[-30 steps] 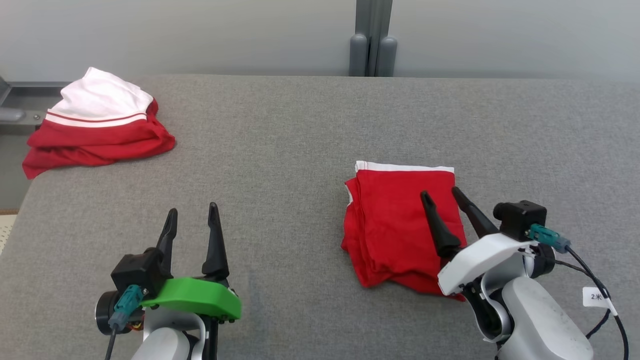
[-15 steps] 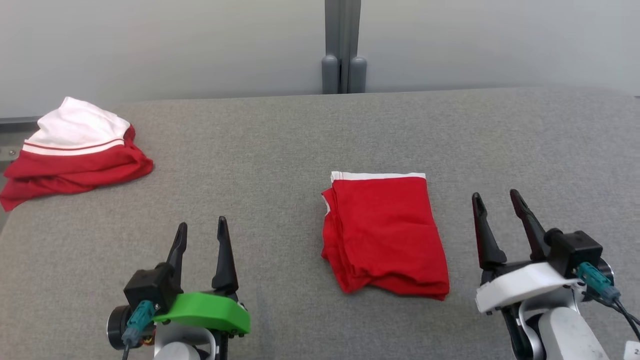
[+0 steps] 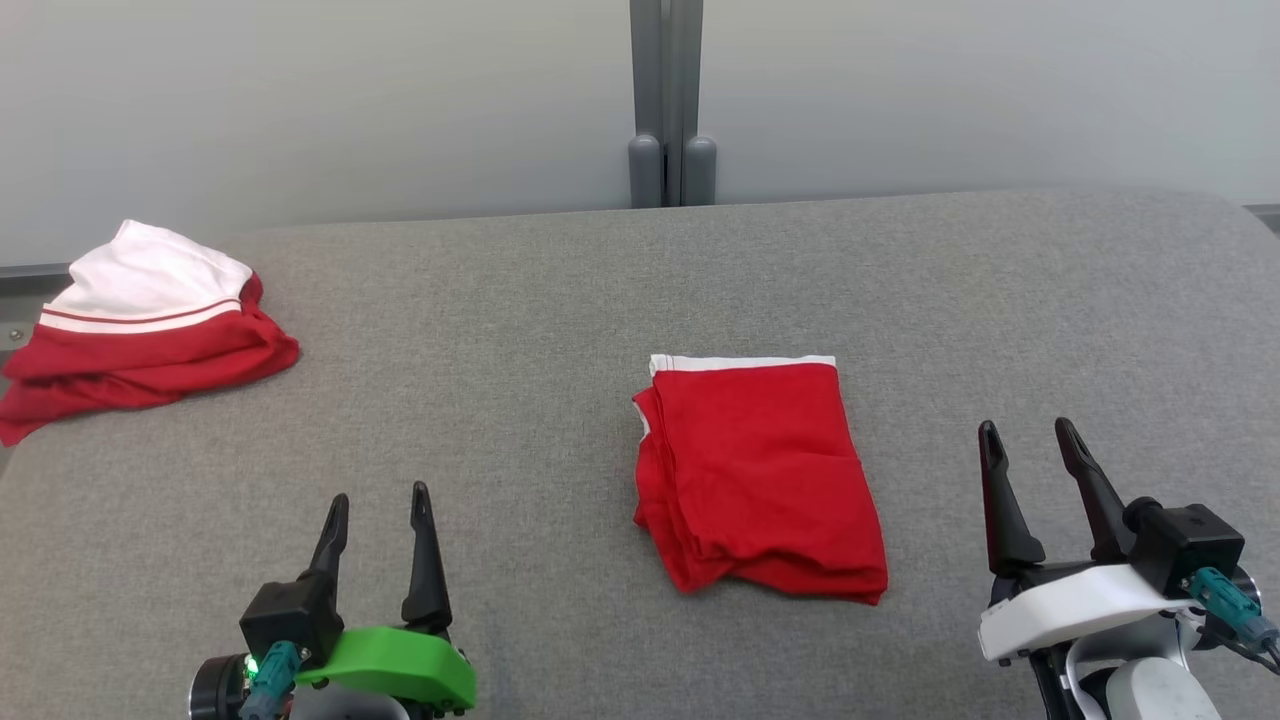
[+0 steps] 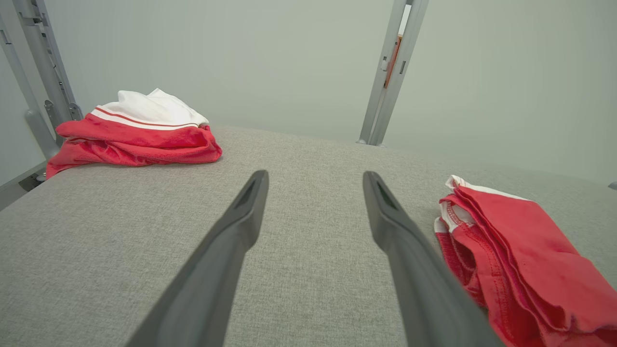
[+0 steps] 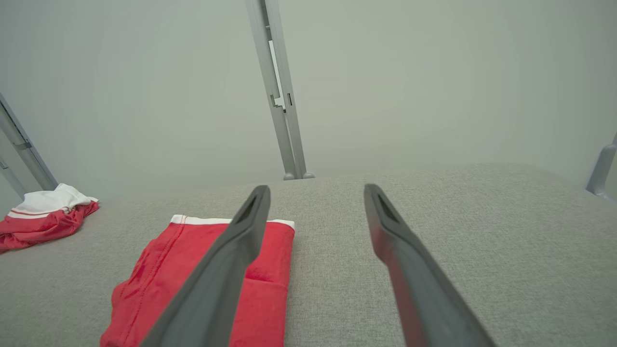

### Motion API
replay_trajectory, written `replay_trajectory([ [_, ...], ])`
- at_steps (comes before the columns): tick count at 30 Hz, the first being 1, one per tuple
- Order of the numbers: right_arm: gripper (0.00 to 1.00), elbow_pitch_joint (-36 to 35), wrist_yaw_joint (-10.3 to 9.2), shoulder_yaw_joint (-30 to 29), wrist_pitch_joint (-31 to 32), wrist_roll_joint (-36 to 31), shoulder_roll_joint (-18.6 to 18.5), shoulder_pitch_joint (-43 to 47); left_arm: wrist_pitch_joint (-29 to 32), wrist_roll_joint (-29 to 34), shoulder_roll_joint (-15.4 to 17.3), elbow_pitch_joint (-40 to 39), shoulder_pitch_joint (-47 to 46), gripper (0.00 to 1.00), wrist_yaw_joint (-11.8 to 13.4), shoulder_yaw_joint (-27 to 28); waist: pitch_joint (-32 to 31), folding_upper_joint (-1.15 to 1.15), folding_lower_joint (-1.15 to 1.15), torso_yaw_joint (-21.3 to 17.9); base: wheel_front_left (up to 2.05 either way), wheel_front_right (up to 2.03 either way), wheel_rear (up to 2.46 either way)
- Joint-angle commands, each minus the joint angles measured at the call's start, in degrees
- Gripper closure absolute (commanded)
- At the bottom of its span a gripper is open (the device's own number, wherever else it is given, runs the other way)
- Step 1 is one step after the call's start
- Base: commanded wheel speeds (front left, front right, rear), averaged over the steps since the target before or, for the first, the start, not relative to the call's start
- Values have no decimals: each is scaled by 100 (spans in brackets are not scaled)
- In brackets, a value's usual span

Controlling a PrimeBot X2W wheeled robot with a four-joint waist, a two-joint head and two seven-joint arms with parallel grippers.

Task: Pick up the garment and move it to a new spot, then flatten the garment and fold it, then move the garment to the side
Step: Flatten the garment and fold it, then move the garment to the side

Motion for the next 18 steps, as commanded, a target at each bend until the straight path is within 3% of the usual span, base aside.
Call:
replay_trajectory([
  [1,0,30,0,-9,9,11,-6,22,-19,50,-30,26,21,0,-40,42,3,0,0,19,0,0,0],
  [11,0,197,0,-67,152,-278,-7,-115,-19,241,-173,93,-9,0,-169,190,28,0,0,87,0,0,0],
  [18,0,244,0,-106,1263,-503,-194,-740,-19,335,-261,77,-131,0,-247,200,231,0,0,219,0,0,0],
])
